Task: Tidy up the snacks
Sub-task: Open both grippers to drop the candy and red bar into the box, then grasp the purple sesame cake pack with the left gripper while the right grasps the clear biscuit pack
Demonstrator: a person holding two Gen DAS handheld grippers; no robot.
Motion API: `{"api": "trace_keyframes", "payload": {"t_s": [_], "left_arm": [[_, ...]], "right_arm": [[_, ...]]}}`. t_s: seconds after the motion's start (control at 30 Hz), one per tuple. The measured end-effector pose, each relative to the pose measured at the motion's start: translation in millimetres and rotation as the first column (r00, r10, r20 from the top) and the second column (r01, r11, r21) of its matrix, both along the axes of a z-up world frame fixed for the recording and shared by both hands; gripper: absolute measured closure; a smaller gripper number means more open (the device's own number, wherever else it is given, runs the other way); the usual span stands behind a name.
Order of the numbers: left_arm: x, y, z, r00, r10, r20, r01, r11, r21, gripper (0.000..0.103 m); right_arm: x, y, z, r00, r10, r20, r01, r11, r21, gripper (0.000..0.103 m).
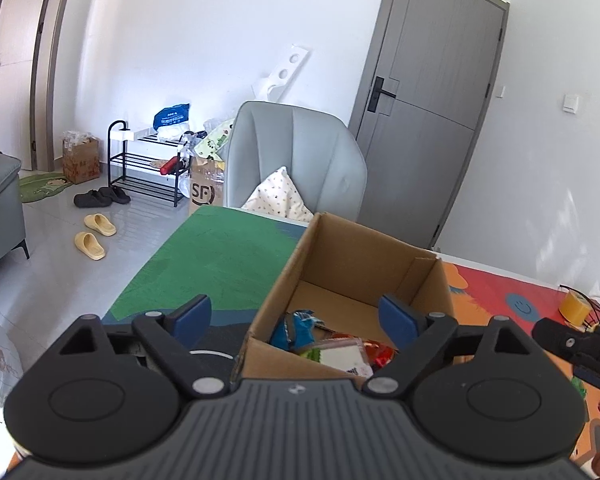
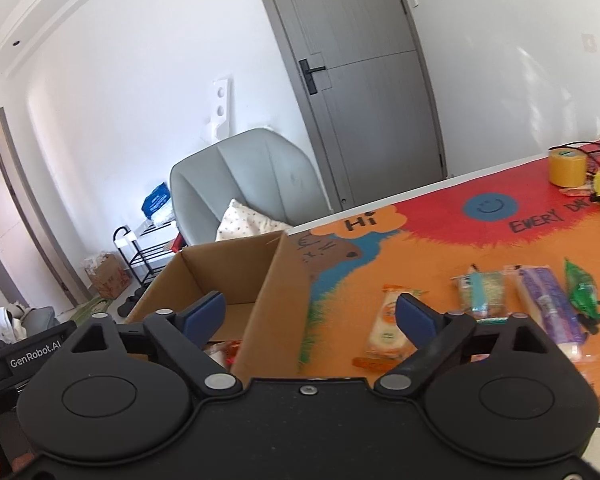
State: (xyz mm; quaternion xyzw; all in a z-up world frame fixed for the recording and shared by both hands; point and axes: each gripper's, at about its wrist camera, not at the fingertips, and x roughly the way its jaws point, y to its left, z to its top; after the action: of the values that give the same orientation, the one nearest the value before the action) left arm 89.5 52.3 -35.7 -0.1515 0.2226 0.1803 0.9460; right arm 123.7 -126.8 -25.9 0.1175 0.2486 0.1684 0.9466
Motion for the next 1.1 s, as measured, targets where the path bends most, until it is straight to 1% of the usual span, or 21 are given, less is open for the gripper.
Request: {"api": "trace_keyframes", "payload": {"t_s": [0.2,0.4,0.53,0.8,0.93,1.0,1.03,1.1], "left_arm": [[-3.2,-16.6,2.8,0.999,-0.037,0.016,0.036,0.999,0.017,0.009],[-2.4,-34.5,3.3,0.996,-0.085,0.014,0.085,0.996,0.018,0.008],[-4.3,-44.0,4.8,0.989,-0.149,0.016,0.149,0.989,0.009,0.008],[7.3,-76.9,3.3,0.978,-0.206,0.014,0.205,0.978,0.040,0.008],[11.8,-97.5,-0.9,0.972,-0.234,0.015,0.233,0.971,0.050,0.008],[14.5,-108.0,-4.4,0.967,-0.253,0.013,0.252,0.966,0.048,0.009],[15.5,-112.8,-6.1,0.964,-0.264,0.011,0.263,0.963,0.049,0.009],[16.8,-122.6,-9.8,0.958,-0.286,0.006,0.286,0.957,0.052,0.009]], "right_arm": [[-7.2,-26.9,-0.8,0.999,-0.052,0.001,0.052,0.998,-0.023,0.001],[-9.8,-52.1,-8.1,0.994,-0.109,-0.012,0.109,0.994,-0.028,0.000],[-11.3,-67.1,-13.3,0.988,-0.150,-0.025,0.149,0.988,-0.036,0.000],[-10.0,-104.2,-27.7,0.973,-0.224,-0.047,0.224,0.974,-0.011,0.001],[-7.5,-116.6,-41.0,0.967,-0.245,-0.072,0.244,0.970,-0.015,0.006],[-7.0,-123.6,-48.3,0.964,-0.250,-0.090,0.250,0.968,-0.008,0.015],[-6.8,-126.6,-51.8,0.962,-0.253,-0.098,0.254,0.967,-0.007,0.016],[-5.9,-130.8,-58.5,0.959,-0.259,-0.112,0.259,0.966,-0.012,0.022]]}}
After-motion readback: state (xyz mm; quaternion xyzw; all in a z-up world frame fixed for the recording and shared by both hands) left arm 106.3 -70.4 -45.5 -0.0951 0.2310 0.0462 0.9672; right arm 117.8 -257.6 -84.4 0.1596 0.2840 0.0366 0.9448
